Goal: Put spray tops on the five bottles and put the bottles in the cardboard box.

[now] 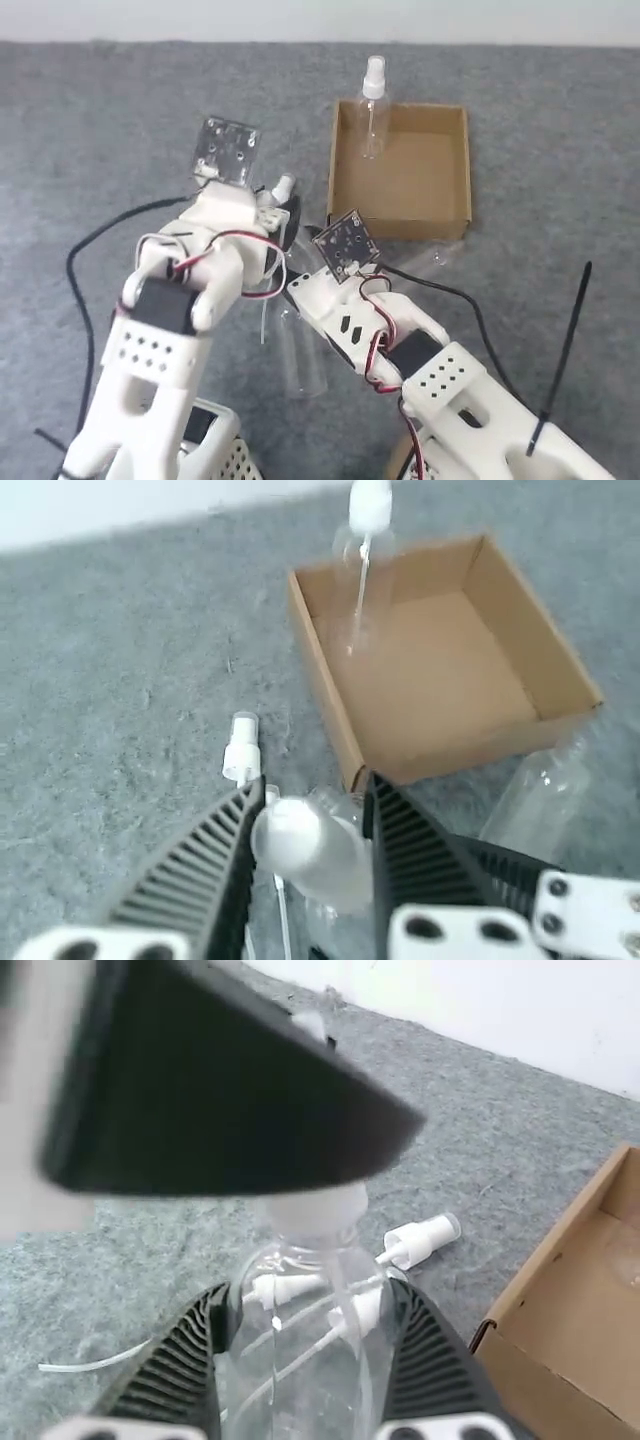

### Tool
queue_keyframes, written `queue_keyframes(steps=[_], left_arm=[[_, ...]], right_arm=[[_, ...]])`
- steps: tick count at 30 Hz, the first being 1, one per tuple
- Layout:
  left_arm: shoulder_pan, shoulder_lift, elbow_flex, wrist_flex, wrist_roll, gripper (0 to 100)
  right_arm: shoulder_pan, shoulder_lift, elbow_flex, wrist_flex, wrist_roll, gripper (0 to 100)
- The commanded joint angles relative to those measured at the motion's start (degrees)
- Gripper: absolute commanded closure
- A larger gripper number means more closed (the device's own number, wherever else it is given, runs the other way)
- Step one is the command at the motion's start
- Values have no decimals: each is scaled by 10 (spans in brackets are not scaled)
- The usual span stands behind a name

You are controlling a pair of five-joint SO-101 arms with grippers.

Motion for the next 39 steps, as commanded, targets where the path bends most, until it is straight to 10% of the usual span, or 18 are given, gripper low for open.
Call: queue_keyframes(steps=[1, 14, 21, 39], left_arm=[[-1, 38, -44, -11, -3, 848], [-5, 50, -164, 91, -3, 804], [-158, 35, -247, 103, 2, 805], [-167, -209, 80, 70, -22, 801]], right_arm=[[7, -25, -4, -10, -5, 993], [7, -25, -4, -10, -4, 993], [13, -25, -7, -6, -2, 993], [99, 39, -251, 104, -2, 993]])
